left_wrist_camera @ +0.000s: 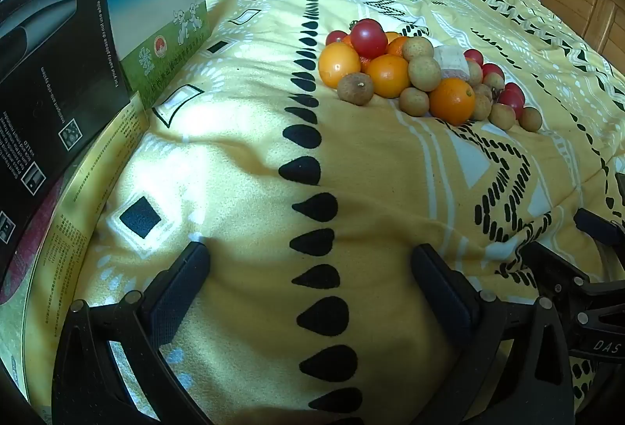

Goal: Organize fruits

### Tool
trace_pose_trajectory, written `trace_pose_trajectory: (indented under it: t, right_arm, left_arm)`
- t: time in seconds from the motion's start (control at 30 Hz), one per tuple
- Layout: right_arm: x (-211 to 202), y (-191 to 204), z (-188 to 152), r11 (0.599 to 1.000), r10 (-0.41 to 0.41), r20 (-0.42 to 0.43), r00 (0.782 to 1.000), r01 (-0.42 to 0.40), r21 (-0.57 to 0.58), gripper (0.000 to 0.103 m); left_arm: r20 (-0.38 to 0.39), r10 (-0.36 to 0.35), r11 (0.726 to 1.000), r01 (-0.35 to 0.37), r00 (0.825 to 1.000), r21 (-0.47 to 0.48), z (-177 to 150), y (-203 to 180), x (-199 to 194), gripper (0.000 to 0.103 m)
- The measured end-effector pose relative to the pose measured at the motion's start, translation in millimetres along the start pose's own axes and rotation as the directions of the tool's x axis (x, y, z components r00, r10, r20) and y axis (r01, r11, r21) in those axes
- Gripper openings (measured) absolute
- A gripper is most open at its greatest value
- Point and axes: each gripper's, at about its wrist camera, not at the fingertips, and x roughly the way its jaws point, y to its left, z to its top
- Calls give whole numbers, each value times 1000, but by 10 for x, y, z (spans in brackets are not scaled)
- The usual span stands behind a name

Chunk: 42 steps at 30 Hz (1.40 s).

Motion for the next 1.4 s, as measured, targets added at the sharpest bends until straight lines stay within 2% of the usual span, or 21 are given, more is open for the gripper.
trace_pose_trajectory:
  t: [1.4]
  right_arm:
    - [1, -2, -1, 1000, -2, 0, 1000, 2, -1, 103]
  left_arm:
    - [0, -3, 1000, 3, 1000, -2, 1, -18, 5, 103]
